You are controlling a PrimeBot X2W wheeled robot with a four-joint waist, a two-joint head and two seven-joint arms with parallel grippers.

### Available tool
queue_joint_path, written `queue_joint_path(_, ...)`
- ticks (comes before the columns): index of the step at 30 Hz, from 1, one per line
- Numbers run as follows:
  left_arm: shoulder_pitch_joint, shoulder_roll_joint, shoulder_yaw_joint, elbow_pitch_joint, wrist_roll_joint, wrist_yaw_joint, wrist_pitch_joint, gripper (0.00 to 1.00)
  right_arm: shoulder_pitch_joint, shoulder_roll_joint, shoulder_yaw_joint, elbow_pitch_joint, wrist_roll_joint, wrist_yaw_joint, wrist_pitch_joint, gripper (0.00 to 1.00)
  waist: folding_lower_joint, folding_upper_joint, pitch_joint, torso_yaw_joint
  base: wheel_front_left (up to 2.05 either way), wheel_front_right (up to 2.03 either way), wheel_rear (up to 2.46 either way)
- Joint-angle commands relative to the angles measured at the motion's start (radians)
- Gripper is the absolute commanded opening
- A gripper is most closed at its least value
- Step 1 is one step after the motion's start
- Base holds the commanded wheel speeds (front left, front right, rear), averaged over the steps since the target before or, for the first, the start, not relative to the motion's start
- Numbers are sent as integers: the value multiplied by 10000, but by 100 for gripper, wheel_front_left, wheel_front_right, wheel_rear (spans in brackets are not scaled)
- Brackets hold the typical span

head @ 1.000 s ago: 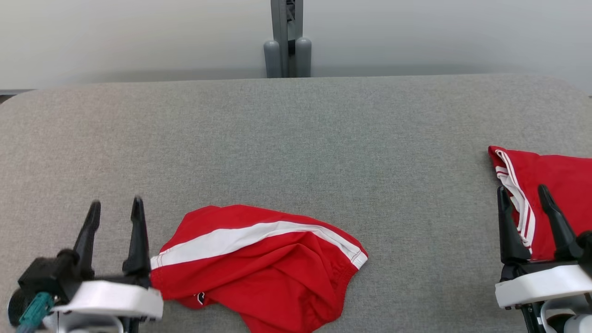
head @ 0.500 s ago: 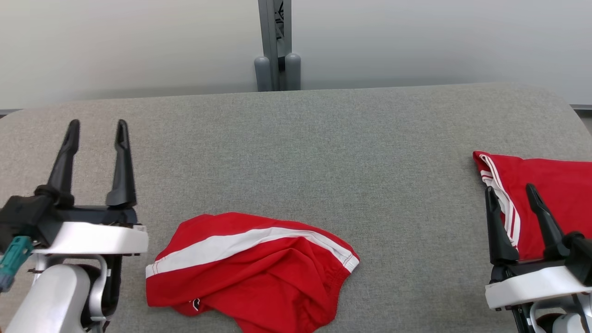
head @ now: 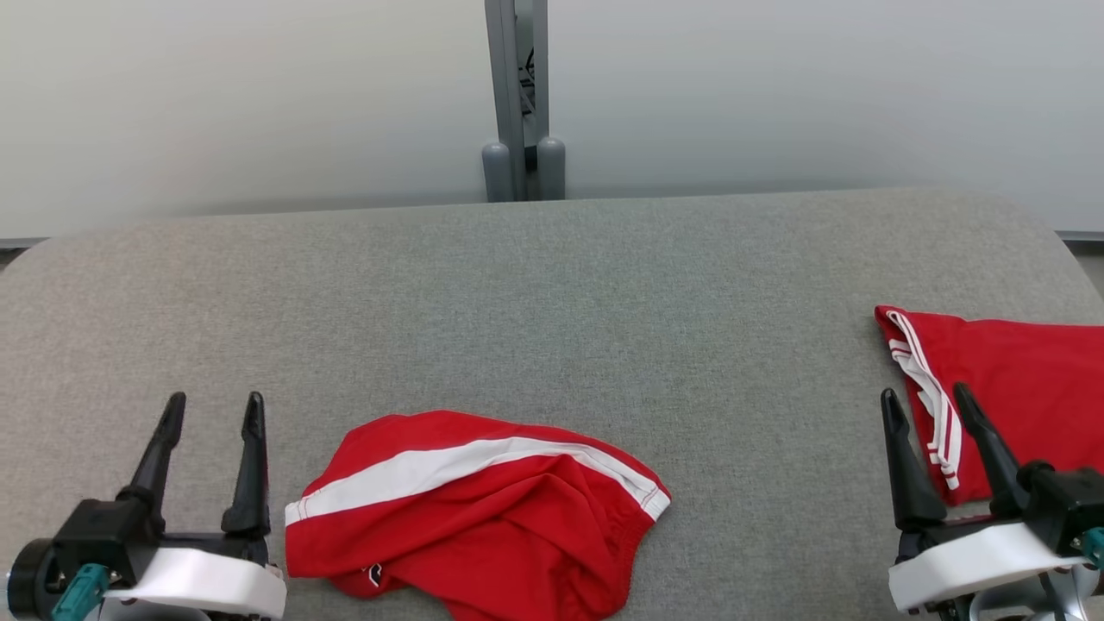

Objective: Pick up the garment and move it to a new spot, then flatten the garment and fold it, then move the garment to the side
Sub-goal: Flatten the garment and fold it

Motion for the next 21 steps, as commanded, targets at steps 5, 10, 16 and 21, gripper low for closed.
queue_joint_path(5,271,32,-140,-7,-43,45,151,100,348,-50,-103,28,119,3,56,100,0,0,-237,66,0,0,0)
queue_joint_path(10,349,22,-168,-51,-74,134,224,100,480,-55,-142,-40,135,3,124,100,0,0,-277,54,0,0,0)
queue_joint_path(16,313,85,-171,-7,-109,168,273,100,504,-55,-136,-109,164,3,158,100,0,0,-310,70,0,0,0)
queue_joint_path(21,296,123,-184,-13,-92,202,330,100,498,-55,-135,-106,209,3,149,100,0,0,-329,90,0,0,0)
